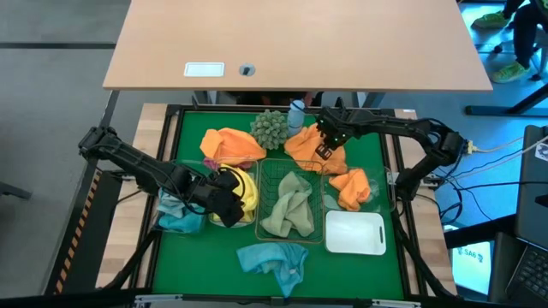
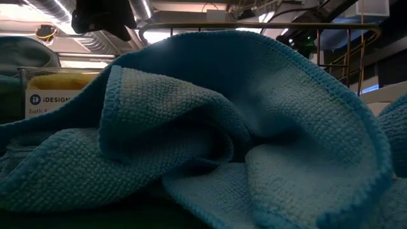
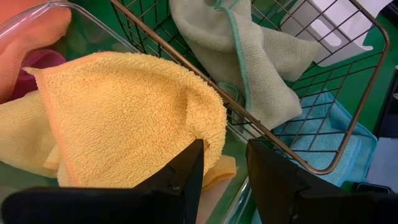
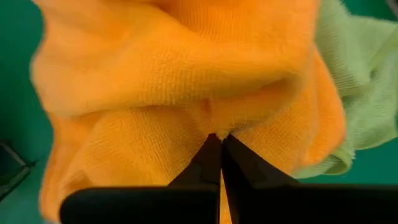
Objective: Sort microfiber towel by color & place in baskets
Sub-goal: Put the top right orange microfiber cloth into the right transparent bin
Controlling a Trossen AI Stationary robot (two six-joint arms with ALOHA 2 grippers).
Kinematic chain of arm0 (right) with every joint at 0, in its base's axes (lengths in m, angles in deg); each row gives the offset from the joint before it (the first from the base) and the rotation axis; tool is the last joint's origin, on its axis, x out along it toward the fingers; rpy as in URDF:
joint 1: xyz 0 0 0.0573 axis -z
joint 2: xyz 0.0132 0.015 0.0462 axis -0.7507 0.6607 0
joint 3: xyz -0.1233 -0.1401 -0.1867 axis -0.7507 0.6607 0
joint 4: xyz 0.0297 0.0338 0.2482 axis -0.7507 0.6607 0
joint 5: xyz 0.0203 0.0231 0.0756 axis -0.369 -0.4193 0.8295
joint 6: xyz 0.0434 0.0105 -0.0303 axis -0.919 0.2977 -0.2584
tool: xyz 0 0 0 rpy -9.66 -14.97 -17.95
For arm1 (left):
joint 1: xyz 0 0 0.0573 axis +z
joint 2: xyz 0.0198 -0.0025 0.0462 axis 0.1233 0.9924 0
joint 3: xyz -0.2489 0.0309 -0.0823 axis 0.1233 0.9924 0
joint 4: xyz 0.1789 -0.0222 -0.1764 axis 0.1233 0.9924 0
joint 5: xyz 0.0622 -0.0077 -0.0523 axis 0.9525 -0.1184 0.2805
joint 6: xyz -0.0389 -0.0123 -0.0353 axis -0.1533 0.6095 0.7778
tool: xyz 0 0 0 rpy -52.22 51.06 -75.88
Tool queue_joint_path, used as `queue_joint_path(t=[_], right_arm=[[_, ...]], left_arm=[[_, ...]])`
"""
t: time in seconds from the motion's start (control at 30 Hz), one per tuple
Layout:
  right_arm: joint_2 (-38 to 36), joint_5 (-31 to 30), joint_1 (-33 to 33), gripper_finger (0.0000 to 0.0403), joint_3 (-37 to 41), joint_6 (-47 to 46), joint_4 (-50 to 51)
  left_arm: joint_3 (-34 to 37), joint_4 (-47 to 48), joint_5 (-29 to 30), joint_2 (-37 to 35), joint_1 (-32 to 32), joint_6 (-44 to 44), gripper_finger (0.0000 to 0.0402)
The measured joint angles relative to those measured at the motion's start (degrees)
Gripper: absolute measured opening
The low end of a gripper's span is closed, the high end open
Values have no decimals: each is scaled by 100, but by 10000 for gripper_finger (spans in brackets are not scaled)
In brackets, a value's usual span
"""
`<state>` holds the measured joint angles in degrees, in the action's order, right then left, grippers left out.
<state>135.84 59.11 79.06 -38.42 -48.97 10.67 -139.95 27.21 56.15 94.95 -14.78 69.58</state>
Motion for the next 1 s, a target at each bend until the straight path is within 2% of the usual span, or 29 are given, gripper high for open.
queue_joint_path(t=[0.47, 0.73, 1.0], right_arm=[[-1493, 16, -2, 2, 2, 4, 490], [-2710, 850, -1, 1, -76, -75, 385], [-3585, 1801, -2, 1, -988, -240, 389]], left_arm=[[-2, -2, 2, 0, 0, 0, 116], [-2, -2, 3, 0, 0, 0, 116], [-2, -2, 19, 0, -2, 0, 116]])
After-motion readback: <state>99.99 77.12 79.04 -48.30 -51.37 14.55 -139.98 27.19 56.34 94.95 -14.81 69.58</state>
